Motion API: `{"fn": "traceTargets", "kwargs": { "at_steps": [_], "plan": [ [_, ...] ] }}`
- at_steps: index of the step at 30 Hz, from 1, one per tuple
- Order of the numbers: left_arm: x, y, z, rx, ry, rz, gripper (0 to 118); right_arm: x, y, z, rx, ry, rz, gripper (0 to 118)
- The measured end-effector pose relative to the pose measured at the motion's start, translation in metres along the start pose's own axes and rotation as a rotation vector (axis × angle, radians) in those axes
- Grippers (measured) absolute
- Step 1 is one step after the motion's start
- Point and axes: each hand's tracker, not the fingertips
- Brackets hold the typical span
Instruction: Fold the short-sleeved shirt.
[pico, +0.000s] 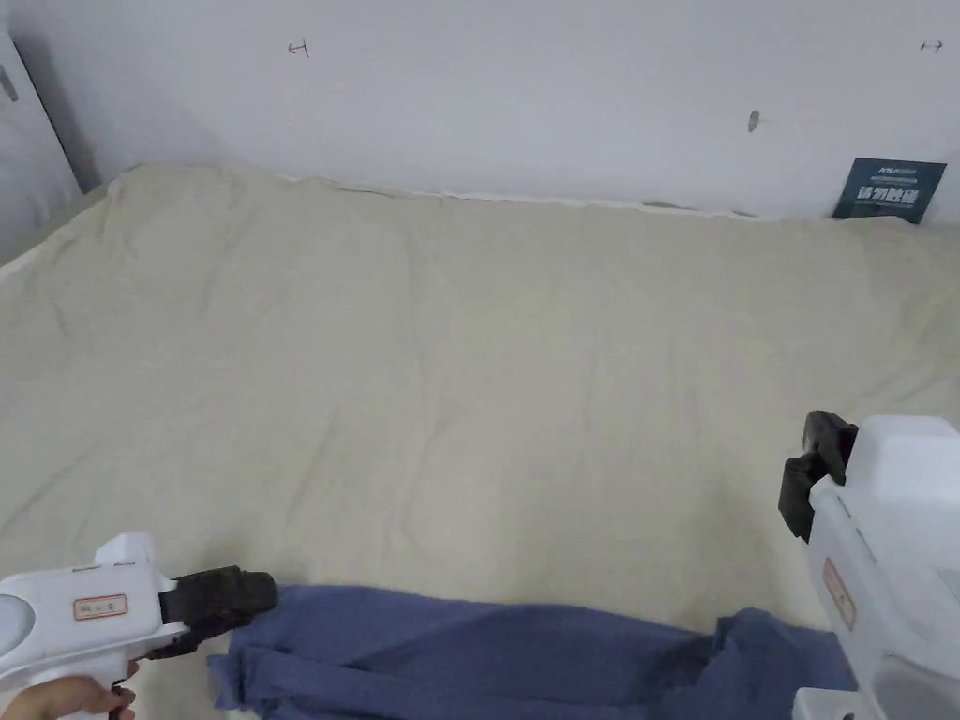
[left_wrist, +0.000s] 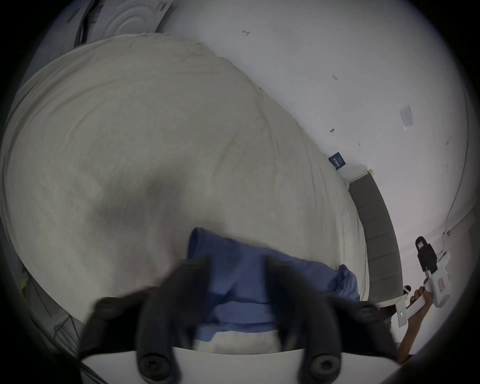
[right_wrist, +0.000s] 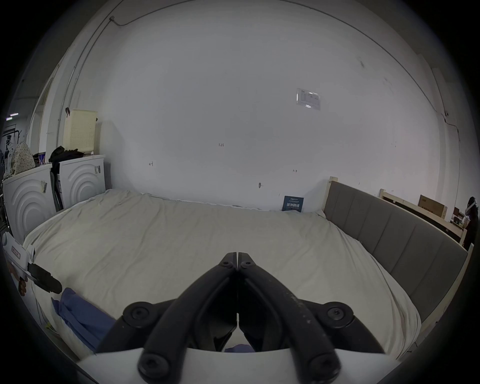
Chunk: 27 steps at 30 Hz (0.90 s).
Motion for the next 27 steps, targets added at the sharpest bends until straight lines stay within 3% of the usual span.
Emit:
{"fn": "traceTargets", "kwargs": {
  "at_steps": [2,3,6,8,12,16,27],
  "plan": [
    [-0.005,-0.002,-0.005,-0.014,0.001,0.021,103,-0.005,-0.002,-0.004,-0.015,0.006,0.005,2],
    [-0.010,-0.003,-0.006,-0.021,-0.005,0.023,107,-0.007,-0.004,-0.006,-0.020,0.010,0.007,2],
    [-0.015,-0.004,-0.017,-0.053,-0.030,0.028,106,-0.011,-0.008,-0.011,-0.044,0.017,0.015,2],
    [-0.017,-0.008,-0.024,-0.075,-0.038,0.024,96,-0.012,-0.012,-0.012,-0.057,0.020,0.013,2],
    [-0.018,-0.014,-0.037,-0.076,0.004,-0.016,41,-0.011,-0.014,-0.013,-0.075,0.016,0.018,2],
    [-0.008,-0.020,-0.047,-0.085,0.008,-0.035,14,-0.006,-0.014,-0.013,-0.081,0.006,0.015,2],
    [0.005,0.001,-0.003,-0.006,0.053,-0.145,8,0.012,-0.003,-0.004,-0.054,-0.003,0.001,2]
  ]
}}
